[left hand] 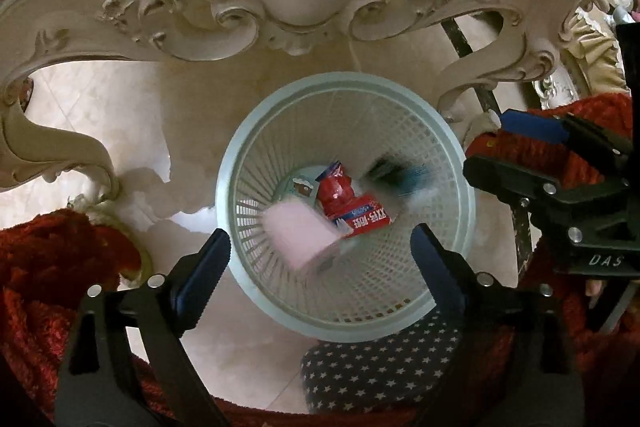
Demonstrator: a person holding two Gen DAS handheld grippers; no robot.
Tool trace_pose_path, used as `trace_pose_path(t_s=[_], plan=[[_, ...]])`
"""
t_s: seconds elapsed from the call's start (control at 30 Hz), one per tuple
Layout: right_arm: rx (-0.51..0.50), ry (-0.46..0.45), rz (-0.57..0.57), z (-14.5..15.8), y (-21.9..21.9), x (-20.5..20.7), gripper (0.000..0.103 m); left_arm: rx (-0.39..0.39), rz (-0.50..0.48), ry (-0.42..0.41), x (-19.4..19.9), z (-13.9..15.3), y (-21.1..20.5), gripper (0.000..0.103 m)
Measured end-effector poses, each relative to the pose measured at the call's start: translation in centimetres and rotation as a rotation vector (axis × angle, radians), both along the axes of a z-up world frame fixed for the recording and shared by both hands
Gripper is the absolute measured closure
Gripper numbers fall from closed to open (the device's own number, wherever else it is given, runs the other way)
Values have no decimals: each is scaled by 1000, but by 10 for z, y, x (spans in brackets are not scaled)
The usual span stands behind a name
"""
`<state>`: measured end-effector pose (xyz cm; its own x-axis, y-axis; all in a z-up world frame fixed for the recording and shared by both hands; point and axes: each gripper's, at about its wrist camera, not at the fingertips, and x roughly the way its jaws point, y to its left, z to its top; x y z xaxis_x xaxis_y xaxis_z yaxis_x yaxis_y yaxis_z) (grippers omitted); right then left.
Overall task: Collect trash
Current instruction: 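Carry both boxes over the wastebasket and open both grippers to drop them, then grasp red candy tube with left gripper while right gripper grasps white charger plug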
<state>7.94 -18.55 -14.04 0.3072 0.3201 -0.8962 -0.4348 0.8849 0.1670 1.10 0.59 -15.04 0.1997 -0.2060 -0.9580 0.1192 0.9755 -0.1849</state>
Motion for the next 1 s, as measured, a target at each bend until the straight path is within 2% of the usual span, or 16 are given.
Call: trace_pose_path(t_s=[0.3, 0.37, 0.47, 0.53, 0.63, 0.73, 0.87, 0.93, 1.0], plan=[[8, 15, -35, -3, -13, -1, 24, -27, 42, 0, 0, 1, 6, 13], [13, 6, -35, 0, -12, -3, 24, -36, 48, -15, -1, 4, 9, 13], [43, -24, -22, 15, -14, -11, 24, -34, 55, -81, -6, 22, 12, 13], [93, -57, 7, 37, -18, -21, 24, -44, 49, -141, -10, 43, 15, 13], [161, -140, 48, 79, -25, -33, 24, -68, 31, -253, -17, 90, 27, 13], [180, -237, 52, 119, -30, -32, 24, -65, 14, -372, -14, 139, 44, 13], [200, -391, 40, 174, -35, -2, 24, 72, 2, -536, 15, 193, 68, 13], [174, -426, 38, 186, -33, 16, 24, 138, -19, -604, 40, 213, 81, 13], [169, -443, 40, 198, -28, 45, 24, 171, -55, -645, 73, 229, 96, 13]])
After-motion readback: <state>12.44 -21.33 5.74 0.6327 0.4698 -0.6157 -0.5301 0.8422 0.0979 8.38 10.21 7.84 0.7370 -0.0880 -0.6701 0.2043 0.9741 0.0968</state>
